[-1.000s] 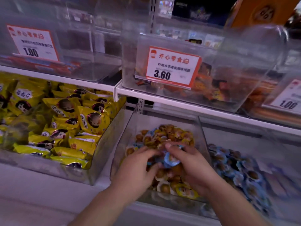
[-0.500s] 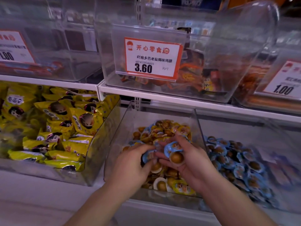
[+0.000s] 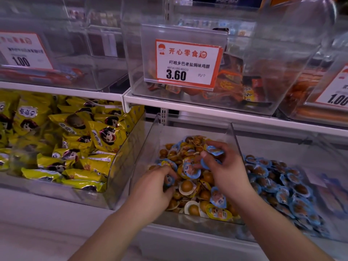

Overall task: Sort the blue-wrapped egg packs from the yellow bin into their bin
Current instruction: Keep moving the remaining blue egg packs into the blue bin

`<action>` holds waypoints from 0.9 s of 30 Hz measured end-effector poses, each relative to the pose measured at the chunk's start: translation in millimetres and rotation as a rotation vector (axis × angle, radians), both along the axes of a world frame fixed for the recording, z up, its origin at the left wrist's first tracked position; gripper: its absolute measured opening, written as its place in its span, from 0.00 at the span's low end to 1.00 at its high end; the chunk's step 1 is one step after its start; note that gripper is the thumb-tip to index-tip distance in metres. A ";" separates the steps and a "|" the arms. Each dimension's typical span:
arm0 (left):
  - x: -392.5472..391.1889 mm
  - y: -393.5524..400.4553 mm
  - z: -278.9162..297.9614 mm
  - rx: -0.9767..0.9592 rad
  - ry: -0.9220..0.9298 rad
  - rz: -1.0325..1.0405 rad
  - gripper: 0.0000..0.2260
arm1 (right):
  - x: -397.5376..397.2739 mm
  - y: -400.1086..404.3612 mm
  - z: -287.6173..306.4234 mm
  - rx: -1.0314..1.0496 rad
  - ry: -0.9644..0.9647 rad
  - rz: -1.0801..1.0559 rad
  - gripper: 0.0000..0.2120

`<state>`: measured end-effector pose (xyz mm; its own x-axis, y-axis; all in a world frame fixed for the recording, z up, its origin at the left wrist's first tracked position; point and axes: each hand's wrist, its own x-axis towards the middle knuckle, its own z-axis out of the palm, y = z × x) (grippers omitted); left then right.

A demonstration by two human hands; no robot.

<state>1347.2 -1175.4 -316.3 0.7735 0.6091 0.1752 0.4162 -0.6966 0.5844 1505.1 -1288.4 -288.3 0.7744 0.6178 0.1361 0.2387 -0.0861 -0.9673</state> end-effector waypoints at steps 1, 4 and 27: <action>-0.3 2.1 -1.2 -0.024 -0.020 0.008 0.12 | 1.3 -0.6 2.0 0.053 0.064 -0.013 0.12; -1.0 5.6 -2.5 -0.085 -0.144 0.017 0.11 | 9.1 -6.4 15.8 0.189 0.242 -0.062 0.10; 51.6 -15.8 -2.4 0.045 -0.062 0.123 0.14 | 20.9 -77.5 42.5 -0.055 0.121 0.113 0.05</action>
<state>1398.8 -1191.2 -318.7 0.6803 0.6890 0.2499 0.4638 -0.6687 0.5811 1526.0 -1365.9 -245.8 0.7080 0.7062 0.0095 0.1320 -0.1192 -0.9841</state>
